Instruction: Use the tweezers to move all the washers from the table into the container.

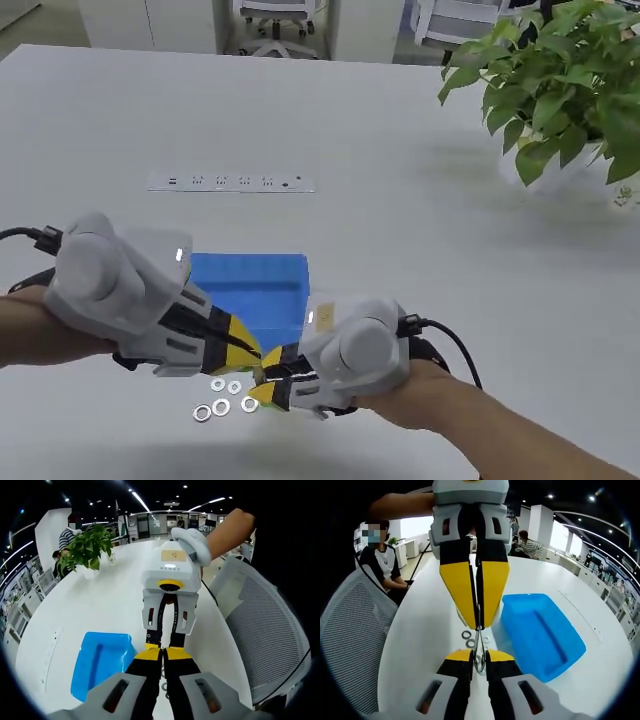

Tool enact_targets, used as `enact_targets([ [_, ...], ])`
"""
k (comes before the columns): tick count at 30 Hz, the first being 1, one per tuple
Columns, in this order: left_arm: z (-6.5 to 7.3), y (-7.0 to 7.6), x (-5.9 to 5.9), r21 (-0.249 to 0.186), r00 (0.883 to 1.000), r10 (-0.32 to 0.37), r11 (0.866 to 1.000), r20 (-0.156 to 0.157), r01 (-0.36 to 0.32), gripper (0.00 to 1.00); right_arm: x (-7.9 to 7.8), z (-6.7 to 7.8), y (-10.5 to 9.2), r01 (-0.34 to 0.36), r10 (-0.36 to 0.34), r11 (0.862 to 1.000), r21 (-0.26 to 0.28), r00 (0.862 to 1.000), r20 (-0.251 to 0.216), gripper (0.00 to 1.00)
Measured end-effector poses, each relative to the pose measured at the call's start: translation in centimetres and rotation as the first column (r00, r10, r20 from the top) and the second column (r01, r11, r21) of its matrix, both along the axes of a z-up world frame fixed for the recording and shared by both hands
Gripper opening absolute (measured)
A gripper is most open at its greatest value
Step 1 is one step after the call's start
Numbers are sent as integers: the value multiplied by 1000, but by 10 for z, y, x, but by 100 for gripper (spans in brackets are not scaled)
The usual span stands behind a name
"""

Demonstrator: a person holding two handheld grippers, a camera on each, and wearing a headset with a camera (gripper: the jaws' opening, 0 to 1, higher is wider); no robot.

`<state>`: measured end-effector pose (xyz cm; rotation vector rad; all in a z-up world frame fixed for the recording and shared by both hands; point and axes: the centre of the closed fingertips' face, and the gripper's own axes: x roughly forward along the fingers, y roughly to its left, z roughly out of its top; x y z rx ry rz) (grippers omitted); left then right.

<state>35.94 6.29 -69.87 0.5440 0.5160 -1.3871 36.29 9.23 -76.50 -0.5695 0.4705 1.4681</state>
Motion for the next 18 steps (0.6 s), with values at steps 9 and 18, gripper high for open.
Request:
enact_targets([
  [9, -2, 4, 0, 6, 1000, 9, 1000, 3, -9, 5, -1, 0, 1, -7, 7, 1000, 0, 1000, 8, 9],
  [18, -2, 1, -1, 6, 1000, 8, 1000, 5, -8, 5, -2, 0, 0, -12, 12, 1000, -1, 1000, 15, 8],
])
